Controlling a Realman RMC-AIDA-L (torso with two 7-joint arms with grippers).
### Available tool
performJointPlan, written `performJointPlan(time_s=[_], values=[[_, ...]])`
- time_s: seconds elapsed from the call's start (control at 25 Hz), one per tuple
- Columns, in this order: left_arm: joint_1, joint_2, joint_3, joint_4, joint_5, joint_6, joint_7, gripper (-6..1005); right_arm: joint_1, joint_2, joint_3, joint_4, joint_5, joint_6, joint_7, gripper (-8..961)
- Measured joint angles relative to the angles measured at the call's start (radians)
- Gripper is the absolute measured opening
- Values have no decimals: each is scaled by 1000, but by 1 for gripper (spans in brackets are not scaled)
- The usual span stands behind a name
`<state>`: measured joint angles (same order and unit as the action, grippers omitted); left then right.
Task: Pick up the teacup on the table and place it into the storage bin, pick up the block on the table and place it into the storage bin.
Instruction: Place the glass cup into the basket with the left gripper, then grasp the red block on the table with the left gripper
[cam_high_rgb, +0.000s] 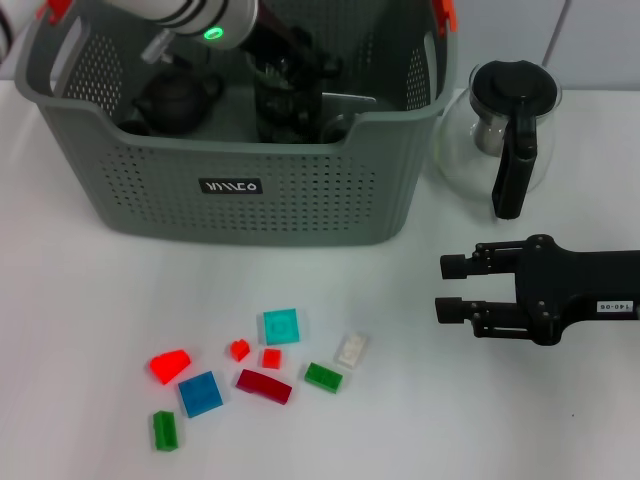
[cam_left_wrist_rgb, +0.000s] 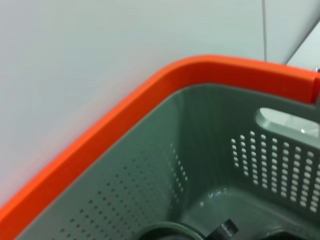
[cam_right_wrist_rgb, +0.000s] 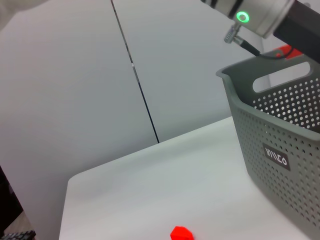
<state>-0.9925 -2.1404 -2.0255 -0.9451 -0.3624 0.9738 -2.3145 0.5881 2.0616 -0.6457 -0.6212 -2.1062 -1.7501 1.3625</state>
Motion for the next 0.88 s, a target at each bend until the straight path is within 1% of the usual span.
performJointPlan(time_s=[0.08,0.16,0.24,0.36,0.44,0.48,0.52,0.6,0.68,0.72,0.76,0.88], values=[[31,-13,-6,-72,-4,18,0,393,0,0,0,0,0,0,0,593],[73,-24,-19,-173,-32,43,0,420,0,0,0,0,0,0,1,593],[97,-23,-33,-230,-76,66,1,446,1,0,-1,0,0,0,1,593],[142,-12,-112,-326,-218,132,10,474,0,0,0,0,0,-3,1,593],[168,2,-192,-361,-334,189,26,494,-1,0,0,0,0,-3,0,593],[168,2,-192,-361,-334,189,26,503,-2,0,-1,0,0,-3,0,593],[193,28,-310,-369,-482,287,45,512,-3,0,-2,0,0,-3,0,593],[209,41,-365,-366,-539,334,53,531,-2,-1,-4,0,-1,-5,3,593],[239,55,-435,-364,-614,404,74,550,0,-2,-6,0,-3,-8,5,593],[274,64,-477,-370,-668,482,102,560,1,-3,-7,0,-3,-9,6,593],[274,64,-477,-370,-668,482,102,570,1,-3,-7,0,-3,-9,6,593],[323,69,-526,-392,-744,643,174,598,2,-4,-8,0,-3,-9,8,593]])
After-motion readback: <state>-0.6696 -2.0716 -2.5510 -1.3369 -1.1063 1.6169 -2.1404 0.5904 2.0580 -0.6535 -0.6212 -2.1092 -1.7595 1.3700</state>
